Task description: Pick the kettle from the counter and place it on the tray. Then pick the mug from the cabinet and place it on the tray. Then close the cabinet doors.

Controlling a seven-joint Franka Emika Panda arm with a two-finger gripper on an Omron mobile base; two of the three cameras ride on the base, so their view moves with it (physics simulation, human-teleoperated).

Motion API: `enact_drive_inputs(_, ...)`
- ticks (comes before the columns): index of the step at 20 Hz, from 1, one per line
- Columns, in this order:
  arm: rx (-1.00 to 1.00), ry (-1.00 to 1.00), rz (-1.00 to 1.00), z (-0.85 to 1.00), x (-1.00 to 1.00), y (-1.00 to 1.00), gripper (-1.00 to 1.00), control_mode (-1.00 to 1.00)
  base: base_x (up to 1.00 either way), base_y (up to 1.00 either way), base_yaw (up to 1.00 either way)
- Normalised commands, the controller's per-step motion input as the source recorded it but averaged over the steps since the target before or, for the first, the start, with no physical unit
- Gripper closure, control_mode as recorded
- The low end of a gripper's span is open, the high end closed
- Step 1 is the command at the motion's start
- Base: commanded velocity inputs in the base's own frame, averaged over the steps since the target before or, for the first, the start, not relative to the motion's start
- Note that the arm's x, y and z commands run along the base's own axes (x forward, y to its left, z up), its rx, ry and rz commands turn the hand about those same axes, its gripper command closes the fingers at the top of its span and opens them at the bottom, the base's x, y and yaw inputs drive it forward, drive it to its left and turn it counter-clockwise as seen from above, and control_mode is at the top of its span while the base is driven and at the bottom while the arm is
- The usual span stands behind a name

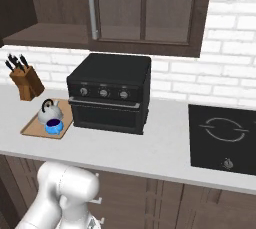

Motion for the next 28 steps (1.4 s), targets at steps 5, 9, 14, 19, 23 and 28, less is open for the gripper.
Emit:
enact_drive_inputs(5,0.00,-0.03,-0.15,-0.03,-0.02,0.59,1.00,-1.00,0.00,0.00,0.00)
enact_drive_inputs(9,0.00,-0.03,-0.11,-0.21,-0.01,0.54,1.00,-1.00,0.00,0.00,0.00)
enact_drive_inputs(14,-0.05,0.00,-0.08,-0.41,0.00,0.60,1.00,-1.00,0.00,0.00,0.00)
enact_drive_inputs(19,-0.04,0.00,-0.06,-0.45,0.22,0.70,1.00,-1.00,0.00,0.00,0.00)
enact_drive_inputs(23,-0.04,0.00,-0.03,-0.31,0.78,0.79,1.00,-1.00,0.00,0.00,0.00)
enact_drive_inputs(28,0.00,0.00,-0.03,-0.09,0.93,0.54,1.00,-1.00,0.00,0.00,0.00)
